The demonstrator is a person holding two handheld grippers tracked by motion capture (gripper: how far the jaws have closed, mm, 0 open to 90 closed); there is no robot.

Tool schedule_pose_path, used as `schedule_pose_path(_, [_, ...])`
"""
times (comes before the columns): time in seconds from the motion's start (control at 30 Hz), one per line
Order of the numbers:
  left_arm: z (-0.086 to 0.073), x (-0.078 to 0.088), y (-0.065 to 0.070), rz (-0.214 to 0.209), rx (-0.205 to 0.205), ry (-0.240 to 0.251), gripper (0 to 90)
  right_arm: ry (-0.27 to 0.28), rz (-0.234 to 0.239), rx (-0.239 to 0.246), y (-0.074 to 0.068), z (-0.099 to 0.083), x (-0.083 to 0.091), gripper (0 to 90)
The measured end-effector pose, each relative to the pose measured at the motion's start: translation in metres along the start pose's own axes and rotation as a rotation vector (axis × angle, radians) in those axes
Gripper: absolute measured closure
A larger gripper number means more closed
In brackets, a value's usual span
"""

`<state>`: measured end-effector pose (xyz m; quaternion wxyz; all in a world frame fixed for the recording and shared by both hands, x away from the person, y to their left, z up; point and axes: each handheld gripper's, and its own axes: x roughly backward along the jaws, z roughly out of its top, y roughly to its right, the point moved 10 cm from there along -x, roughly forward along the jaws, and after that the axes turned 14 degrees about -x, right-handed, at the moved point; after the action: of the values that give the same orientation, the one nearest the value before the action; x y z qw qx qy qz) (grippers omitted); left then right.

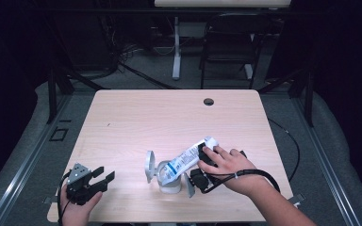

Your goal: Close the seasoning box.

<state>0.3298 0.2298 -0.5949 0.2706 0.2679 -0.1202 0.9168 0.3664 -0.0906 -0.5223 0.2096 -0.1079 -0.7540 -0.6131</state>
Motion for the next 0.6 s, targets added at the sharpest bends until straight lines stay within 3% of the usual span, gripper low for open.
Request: schedule_pose_path(0.6, [0.0011, 0.0003, -0.0007, 0.003, -0.004, 0.001, 48.4, 0.007, -0.003, 0.013, -0.0014, 0.0004, 0.0013, 60.2])
